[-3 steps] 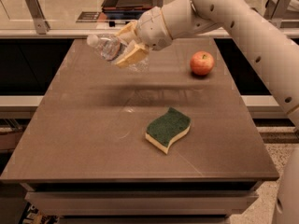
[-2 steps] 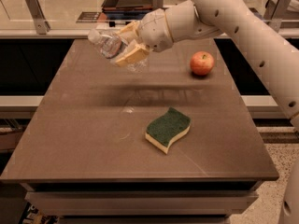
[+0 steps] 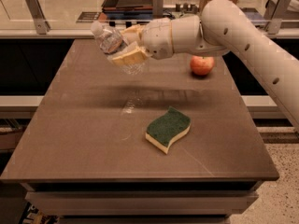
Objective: Place water bottle upright
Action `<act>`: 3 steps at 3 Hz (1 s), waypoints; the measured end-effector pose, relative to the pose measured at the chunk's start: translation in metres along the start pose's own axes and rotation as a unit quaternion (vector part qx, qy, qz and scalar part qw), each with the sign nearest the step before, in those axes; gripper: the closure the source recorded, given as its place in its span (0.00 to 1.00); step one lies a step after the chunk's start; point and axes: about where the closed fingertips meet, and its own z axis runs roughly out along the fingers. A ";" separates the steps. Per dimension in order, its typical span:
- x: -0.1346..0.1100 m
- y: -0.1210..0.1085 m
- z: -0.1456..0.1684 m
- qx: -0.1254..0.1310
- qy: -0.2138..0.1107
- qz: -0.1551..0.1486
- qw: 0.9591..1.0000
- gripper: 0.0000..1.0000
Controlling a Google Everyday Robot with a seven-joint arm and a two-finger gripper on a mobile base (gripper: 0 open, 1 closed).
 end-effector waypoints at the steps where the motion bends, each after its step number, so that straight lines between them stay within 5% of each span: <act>1: 0.003 -0.005 -0.001 0.037 -0.012 0.036 0.999 1.00; 3: 0.011 -0.019 0.006 0.085 -0.059 0.068 0.992 1.00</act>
Offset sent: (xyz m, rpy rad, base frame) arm 0.0262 -0.0083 -0.0038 0.1808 0.1152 -0.1846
